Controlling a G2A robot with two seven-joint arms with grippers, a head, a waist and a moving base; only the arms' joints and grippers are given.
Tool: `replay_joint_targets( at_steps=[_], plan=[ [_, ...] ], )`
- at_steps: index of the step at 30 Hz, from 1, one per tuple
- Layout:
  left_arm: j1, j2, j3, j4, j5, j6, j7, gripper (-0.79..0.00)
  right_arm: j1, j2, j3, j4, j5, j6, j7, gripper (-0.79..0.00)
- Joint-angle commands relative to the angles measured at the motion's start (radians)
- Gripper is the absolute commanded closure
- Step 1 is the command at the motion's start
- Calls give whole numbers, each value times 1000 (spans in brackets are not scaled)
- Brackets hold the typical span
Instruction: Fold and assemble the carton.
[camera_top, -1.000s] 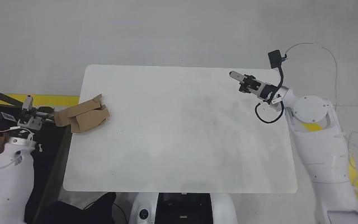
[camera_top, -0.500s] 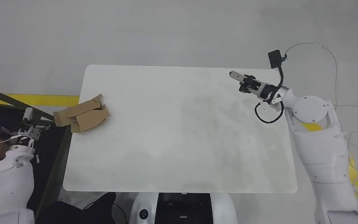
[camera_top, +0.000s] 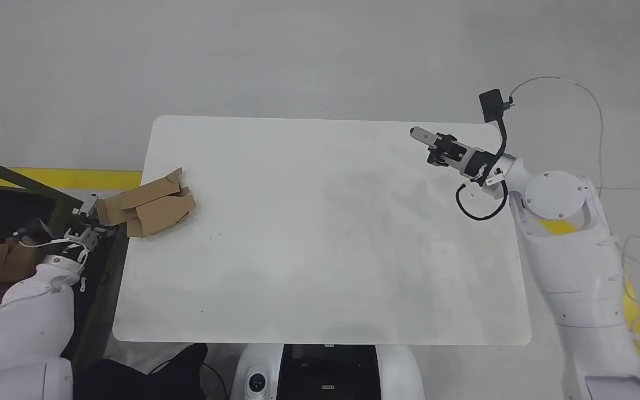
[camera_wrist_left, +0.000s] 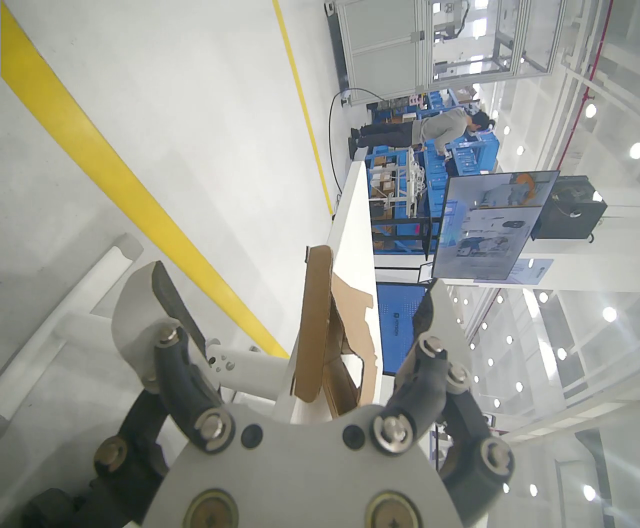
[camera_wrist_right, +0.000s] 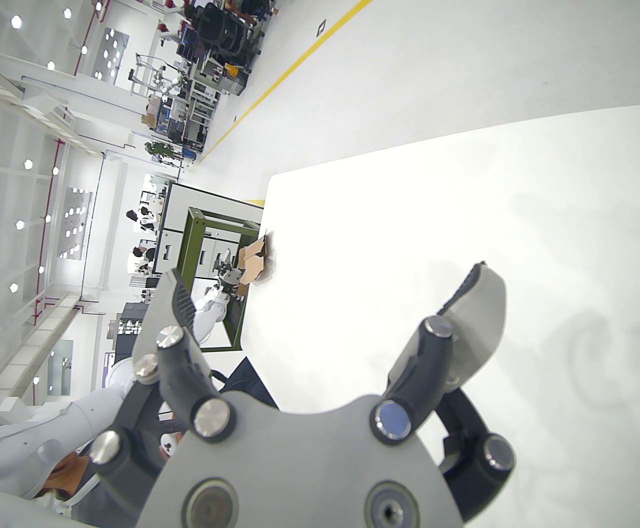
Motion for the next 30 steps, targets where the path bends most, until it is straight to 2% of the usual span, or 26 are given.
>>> replay_joint_targets(
  at_steps=[1, 4, 5, 7, 8, 12, 17, 22, 30],
  plan=[
    [-2, 2, 1, 7, 11, -13, -8, -785, 0, 0, 0, 0, 0, 0, 0, -785],
    [-4, 6, 8, 13, 41, -27, -7, -785, 0, 0, 0, 0, 0, 0, 0, -785],
    [-6, 6, 10, 14, 46, -28, -7, -711, 0, 0, 0, 0, 0, 0, 0, -785],
    [-9, 6, 11, 16, 47, -27, -12, -363, 0, 0, 0, 0, 0, 0, 0, -785],
    [-10, 6, 12, 15, 49, -26, -17, -271, 0, 0, 0, 0, 0, 0, 0, -785],
    [-14, 5, 22, 11, 70, -26, -27, -12, 0, 0, 0, 0, 0, 0, 0, -785],
    [-23, 1, 30, 6, 78, -17, -26, 0, 0, 0, 0, 0, 0, 0, 0, -785],
    [-28, 4, 8, -11, 15, -9, -86, 0, 0, 0, 0, 0, 0, 0, 0, -785],
    [-45, 25, -32, -119, -39, -33, -186, 0, 0, 0, 0, 0, 0, 0, 0, -785]
  ],
)
